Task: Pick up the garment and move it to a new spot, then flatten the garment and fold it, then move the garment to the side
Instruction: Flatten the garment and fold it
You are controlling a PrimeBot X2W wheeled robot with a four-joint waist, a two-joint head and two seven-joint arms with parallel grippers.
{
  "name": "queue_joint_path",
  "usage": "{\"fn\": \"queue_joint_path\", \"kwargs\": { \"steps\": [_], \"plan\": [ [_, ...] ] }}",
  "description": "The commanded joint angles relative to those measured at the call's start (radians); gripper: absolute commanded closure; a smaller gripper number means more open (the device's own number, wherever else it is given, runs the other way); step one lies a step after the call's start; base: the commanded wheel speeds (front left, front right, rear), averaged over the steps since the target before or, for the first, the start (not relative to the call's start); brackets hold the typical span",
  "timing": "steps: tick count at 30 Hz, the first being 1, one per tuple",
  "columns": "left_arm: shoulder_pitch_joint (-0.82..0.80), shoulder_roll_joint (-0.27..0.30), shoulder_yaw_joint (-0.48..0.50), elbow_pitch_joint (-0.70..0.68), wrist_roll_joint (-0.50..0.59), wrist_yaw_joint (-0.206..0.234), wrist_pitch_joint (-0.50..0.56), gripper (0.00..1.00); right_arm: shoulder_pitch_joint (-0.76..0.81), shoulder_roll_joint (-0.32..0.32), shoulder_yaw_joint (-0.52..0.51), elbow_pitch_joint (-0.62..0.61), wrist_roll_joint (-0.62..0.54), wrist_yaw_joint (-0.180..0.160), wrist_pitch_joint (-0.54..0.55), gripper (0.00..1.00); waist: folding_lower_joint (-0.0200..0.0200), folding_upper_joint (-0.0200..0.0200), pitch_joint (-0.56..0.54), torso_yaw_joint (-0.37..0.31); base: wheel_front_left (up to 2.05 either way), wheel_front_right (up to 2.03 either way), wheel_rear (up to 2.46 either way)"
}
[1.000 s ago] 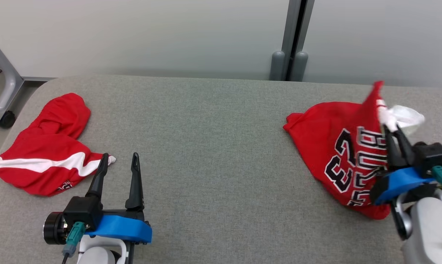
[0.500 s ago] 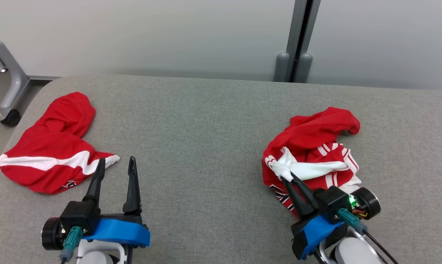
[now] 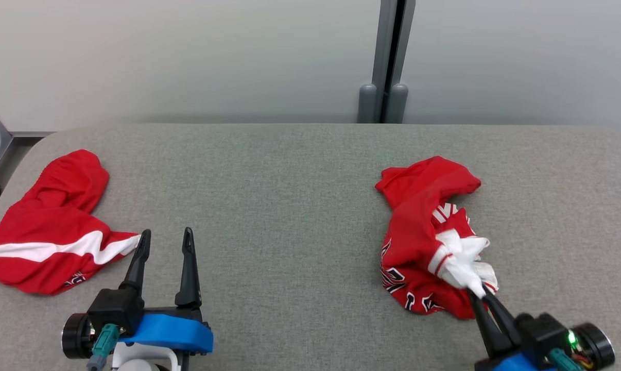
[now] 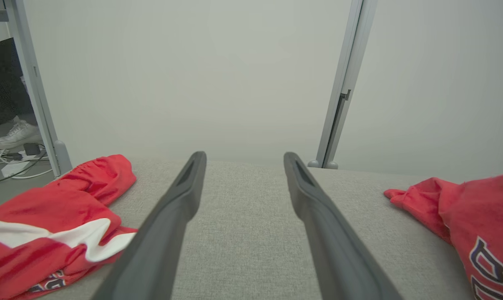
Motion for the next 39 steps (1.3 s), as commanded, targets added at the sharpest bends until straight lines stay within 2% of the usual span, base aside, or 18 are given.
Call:
{"fn": "queue_joint_path", "kwargs": {
  "steps": [1, 7, 8, 9, 10, 15, 19, 25, 33, 39],
  "plan": [
    [-0.003, -0.002, 0.000, 0.001, -0.006, 0.001, -0.005, 0.00, 0.052, -0.011, -0.013, -0.014, -0.005, 0.000, 0.011, 1.00, 0.0001, 0.0000, -0.002, -0.005, 0.00, 0.00, 0.00],
    [-0.007, -0.002, -0.008, 0.000, -0.008, 0.002, -0.005, 0.00, 0.210, -0.014, -0.050, -0.022, 0.016, 0.000, 0.053, 1.00, 0.0001, 0.0000, 0.001, -0.024, 0.00, 0.00, 0.00],
    [-0.007, -0.002, -0.010, 0.000, -0.008, 0.002, -0.005, 0.00, 0.220, -0.011, -0.057, -0.022, 0.020, 0.000, 0.059, 0.78, 0.0001, 0.0000, 0.002, -0.028, 0.00, 0.00, 0.00],
    [-0.009, -0.002, -0.011, 0.001, -0.008, 0.002, -0.005, 0.00, 0.224, -0.006, -0.064, -0.029, 0.026, 0.000, 0.055, 0.15, 0.0001, 0.0000, 0.003, -0.031, 0.00, 0.00, 0.00],
    [-0.009, -0.002, -0.011, 0.001, -0.008, 0.002, -0.005, 0.00, 0.221, -0.002, -0.069, -0.039, 0.031, 0.000, 0.047, 0.00, 0.0001, 0.0000, 0.004, -0.035, 0.00, 0.00, 0.00],
    [-0.014, -0.002, -0.013, 0.002, -0.004, 0.000, -0.005, 0.00, 0.179, 0.012, -0.100, -0.090, 0.052, 0.000, 0.016, 0.00, 0.0001, 0.0000, 0.010, -0.044, 0.00, 0.00, 0.00],
    [-0.019, -0.002, -0.014, 0.001, 0.000, -0.003, -0.005, 0.00, 0.128, 0.018, -0.140, -0.137, 0.117, 0.000, 0.006, 0.00, 0.0001, 0.0000, 0.018, -0.043, 0.00, 0.00, 0.00],
    [-0.032, -0.002, -0.012, -0.003, 0.003, -0.004, -0.005, 0.00, -0.016, -0.038, -0.176, -0.179, 0.147, 0.000, 0.046, 0.00, 0.0001, 0.0000, 0.043, -0.030, 0.00, 0.00, 0.00],
    [-0.067, -0.002, -0.019, -0.010, 0.002, -0.004, -0.005, 0.00, -0.291, -0.101, -0.186, -0.132, 0.132, 0.000, 0.159, 0.00, 0.0001, 0.0000, 0.104, 0.006, 0.00, 0.00, 0.00],
    [-0.115, -0.002, -0.039, -0.018, -0.015, 0.002, -0.005, 0.00, -0.466, -0.157, -0.190, -0.035, 0.094, 0.000, 0.254, 0.00, 0.0001, 0.0000, 0.176, 0.050, 0.00, 0.00, 0.00]
  ]
}}
